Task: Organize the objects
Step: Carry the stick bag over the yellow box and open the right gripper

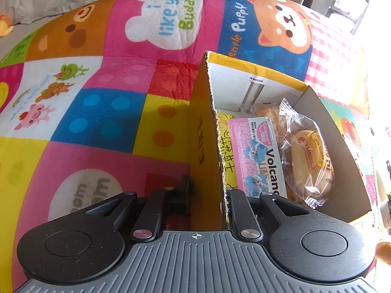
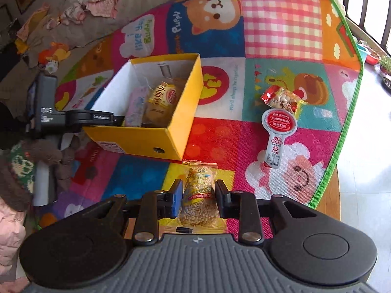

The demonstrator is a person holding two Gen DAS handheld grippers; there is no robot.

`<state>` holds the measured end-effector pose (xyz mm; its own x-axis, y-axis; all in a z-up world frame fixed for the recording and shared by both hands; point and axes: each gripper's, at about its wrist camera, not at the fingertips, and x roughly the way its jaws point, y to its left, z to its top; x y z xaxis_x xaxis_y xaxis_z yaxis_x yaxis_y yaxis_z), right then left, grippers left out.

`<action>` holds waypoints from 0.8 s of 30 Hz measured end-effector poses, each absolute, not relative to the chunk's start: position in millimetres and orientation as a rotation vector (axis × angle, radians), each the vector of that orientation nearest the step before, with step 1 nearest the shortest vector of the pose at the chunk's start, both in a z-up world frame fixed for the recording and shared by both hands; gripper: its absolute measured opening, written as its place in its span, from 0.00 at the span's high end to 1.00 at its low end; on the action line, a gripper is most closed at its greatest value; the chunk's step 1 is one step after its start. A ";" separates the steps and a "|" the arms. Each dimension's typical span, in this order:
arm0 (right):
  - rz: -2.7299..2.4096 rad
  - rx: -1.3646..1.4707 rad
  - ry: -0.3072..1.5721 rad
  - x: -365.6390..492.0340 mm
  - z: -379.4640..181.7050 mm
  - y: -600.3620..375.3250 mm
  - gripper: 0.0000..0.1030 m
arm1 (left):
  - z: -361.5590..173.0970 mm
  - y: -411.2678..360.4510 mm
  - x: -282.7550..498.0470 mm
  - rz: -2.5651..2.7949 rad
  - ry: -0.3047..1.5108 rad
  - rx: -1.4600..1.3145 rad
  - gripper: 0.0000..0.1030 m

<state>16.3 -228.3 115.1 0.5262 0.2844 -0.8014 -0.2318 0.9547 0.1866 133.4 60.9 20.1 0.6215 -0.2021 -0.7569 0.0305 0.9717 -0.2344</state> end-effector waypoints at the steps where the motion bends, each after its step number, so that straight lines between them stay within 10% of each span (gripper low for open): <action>1: 0.316 0.058 0.951 11.8 122.9 -226.7 0.73 | 19.9 61.2 133.2 -0.137 0.891 -0.209 0.84; 24: 0.500 0.088 0.682 63.3 232.8 -149.4 0.73 | 17.0 69.4 135.5 -0.170 0.886 -0.250 0.83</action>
